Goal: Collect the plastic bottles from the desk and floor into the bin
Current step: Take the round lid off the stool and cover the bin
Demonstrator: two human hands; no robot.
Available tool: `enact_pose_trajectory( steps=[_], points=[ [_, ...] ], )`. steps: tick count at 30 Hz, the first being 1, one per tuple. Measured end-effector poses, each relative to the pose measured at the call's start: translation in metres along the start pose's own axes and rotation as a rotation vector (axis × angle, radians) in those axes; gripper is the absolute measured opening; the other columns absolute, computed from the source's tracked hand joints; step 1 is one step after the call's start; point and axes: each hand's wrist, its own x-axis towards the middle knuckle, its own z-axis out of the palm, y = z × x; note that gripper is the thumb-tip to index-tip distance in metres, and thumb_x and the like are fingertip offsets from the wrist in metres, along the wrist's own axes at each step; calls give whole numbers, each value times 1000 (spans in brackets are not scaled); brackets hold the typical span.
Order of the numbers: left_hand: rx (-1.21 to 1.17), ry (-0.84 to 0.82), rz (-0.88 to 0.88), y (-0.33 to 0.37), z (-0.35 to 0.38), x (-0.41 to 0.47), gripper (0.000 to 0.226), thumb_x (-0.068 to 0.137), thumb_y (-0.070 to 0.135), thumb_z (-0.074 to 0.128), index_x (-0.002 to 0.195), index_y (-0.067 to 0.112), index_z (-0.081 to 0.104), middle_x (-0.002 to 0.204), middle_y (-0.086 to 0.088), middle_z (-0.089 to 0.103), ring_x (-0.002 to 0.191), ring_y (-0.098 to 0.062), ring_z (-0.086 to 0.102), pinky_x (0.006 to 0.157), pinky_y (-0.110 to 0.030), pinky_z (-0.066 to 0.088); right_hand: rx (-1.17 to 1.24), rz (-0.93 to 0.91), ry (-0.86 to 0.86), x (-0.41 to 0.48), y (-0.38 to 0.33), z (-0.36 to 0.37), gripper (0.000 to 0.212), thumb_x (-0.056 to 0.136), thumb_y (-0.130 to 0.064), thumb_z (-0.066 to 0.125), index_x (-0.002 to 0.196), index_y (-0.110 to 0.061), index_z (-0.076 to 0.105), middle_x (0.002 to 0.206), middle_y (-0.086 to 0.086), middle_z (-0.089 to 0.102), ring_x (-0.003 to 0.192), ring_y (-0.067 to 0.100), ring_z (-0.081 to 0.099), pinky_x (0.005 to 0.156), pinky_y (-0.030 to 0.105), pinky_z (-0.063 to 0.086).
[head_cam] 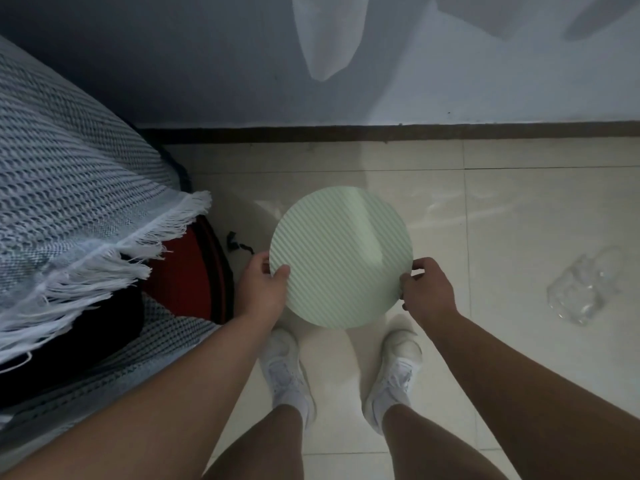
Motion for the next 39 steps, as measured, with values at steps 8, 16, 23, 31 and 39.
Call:
enact_pose_trajectory(
  steps=[8,16,23,31,39],
  points=[
    [-15,-5,50,2,1,-2,15,96,24,67,104,35,62,91,21,65,82,1,64,62,-19,46,36,-10,-10,8,6,-1,11,89,-18,57,96,-26,58,81,5,71,74,30,73,80,55,61],
    [-94,-31,39,7,-2,-11,19,96,30,64,106,44,57,96,25,64,86,4,63,70,-25,53,24,-20,-27,6,7,-2,24,92,-31,57,112,-21,62,86,1,73,81,27,72,84,49,60],
    [-47,60,-13,20,-5,1,30,99,47,55,99,20,69,91,7,71,86,-16,68,79,-36,55,-58,-23,65,12,-7,-6,35,97,-50,47,97,-18,59,83,6,72,78,29,70,70,33,43],
    [-36,63,18,29,-1,23,22,93,40,66,94,20,73,83,12,71,76,-8,67,65,-26,48,-129,-27,59,32,-32,-8,34,90,-53,55,93,-21,64,83,4,72,69,31,72,75,40,59],
    [-7,48,-3,35,1,32,6,95,30,67,91,25,68,80,16,67,73,-2,64,63,-23,48,-185,10,49,42,-41,-12,33,86,-53,63,84,-20,62,71,2,72,44,24,70,66,43,63]
  ],
)
